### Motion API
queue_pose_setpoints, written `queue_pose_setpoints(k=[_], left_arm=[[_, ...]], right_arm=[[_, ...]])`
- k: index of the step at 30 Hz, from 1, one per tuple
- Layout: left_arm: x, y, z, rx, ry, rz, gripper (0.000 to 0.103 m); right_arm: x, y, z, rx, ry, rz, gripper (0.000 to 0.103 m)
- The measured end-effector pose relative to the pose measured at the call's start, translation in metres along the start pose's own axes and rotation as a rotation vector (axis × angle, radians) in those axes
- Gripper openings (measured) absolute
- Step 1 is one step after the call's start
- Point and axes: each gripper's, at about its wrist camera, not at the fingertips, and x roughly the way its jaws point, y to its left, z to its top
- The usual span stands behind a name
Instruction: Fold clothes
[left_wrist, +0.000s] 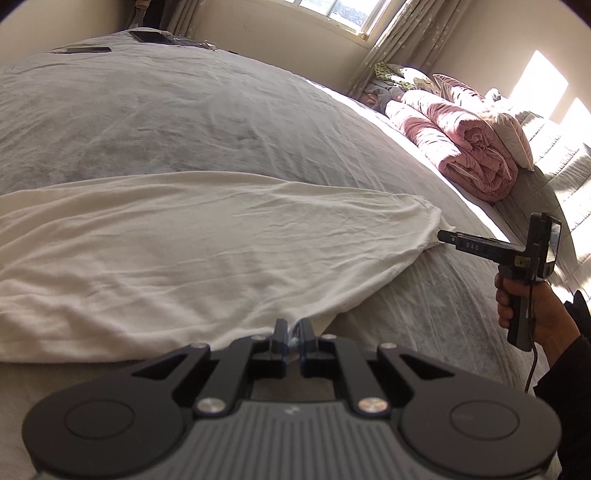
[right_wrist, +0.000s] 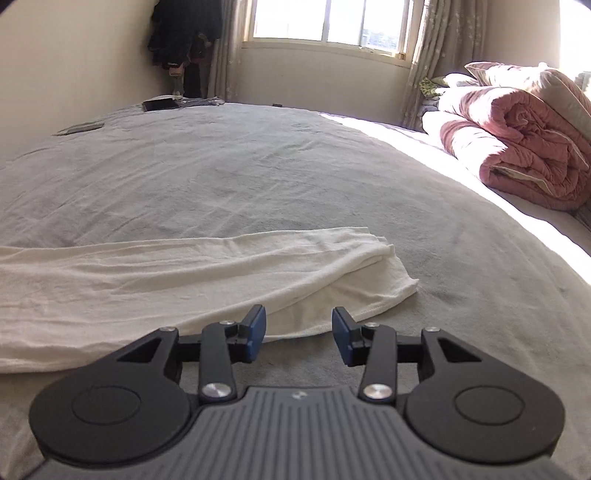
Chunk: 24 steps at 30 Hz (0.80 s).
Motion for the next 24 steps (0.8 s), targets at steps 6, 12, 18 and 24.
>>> queue_pose_setpoints(k=[6,12,18,24], left_arm=[[0.0,0.0,0.0,-0.002,-0.001,0.003,0.006],[-0.001,0.001,0.001,-0.004,-0.004,0.001,0.006],[0.0,0.001,0.001,-0.006,-0.002,0.005,0.006],[-0.002,0.002,0.002,-0.011,-0.011,0.002,0.006]], right_arm=[[0.014,-0.002,0.007,-0.098,0.073,-0.024,0.049],[0.027,-0.006,0.014,-0.092,0.124,-0.077,0.05],[0.03,-0.008,0.026,0.064,0.164,0.107,0.051],[0.02,-0.009,0.02,0.193,0.178,0.332,0.054]])
